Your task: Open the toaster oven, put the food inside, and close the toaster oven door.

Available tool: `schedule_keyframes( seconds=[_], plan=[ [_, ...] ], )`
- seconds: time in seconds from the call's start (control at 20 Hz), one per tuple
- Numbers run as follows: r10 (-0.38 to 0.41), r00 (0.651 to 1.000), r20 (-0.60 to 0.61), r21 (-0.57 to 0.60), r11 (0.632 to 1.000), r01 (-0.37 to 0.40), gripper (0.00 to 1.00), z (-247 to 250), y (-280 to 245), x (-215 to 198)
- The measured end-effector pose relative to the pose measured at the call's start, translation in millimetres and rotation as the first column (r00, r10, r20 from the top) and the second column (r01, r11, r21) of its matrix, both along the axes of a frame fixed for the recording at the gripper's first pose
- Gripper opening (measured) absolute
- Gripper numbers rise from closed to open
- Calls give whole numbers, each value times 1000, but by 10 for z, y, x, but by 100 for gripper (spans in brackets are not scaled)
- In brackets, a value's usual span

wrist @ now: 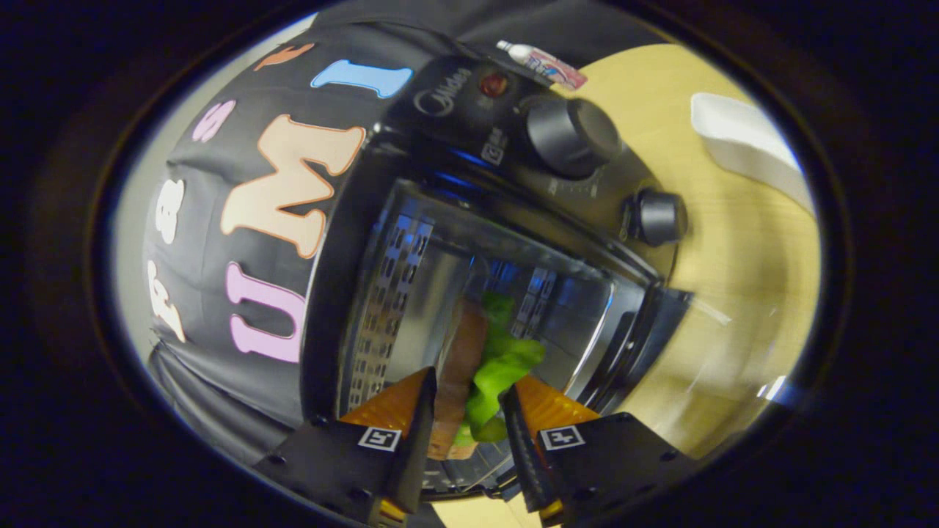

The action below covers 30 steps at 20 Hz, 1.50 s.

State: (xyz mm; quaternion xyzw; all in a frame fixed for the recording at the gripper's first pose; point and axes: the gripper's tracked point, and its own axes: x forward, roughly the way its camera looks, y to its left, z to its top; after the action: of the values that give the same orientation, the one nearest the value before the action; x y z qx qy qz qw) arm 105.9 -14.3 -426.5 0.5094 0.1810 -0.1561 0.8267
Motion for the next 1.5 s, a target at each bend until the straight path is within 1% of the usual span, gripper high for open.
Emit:
schedule_keyframes(
  seconds=[0.2, 0.3, 0.55, 0.6, 0.7, 0.8, 0.95, 1.05, 1.15, 1.3, 1.35, 1.4, 1.5],
  plan=[
    [-52, 998, -27, -70, 996, 50, 61, 29, -94, -90],
    [-84, 995, -50, -128, 989, 77, 66, 21, -172, -103],
    [-123, 990, -76, -190, 976, 106, 78, 80, -218, -324],
    [-138, 986, -95, -210, 971, 115, 82, 35, -290, -353],
    [-133, 988, -73, -188, 975, 118, 91, 62, -226, -409],
    [-113, 992, -60, -189, 977, 99, 99, 107, -172, -448],
    [-68, 997, -35, -236, 970, 58, 99, 203, -148, -538],
    [-27, 999, -31, -290, 957, 17, 99, 283, -131, -643],
    [11, 998, -60, -368, 929, -32, 99, 310, -156, -777],
    [70, 993, -94, -481, 870, -106, 99, 445, -144, -982],
    [92, 989, -114, -523, 841, -138, 99, 469, -149, -1056],
    [110, 983, -145, -570, 803, -174, 99, 481, -163, -1151],
    [105, 970, -218, -660, 717, -226, 100, 468, -241, -1365]
  ],
)
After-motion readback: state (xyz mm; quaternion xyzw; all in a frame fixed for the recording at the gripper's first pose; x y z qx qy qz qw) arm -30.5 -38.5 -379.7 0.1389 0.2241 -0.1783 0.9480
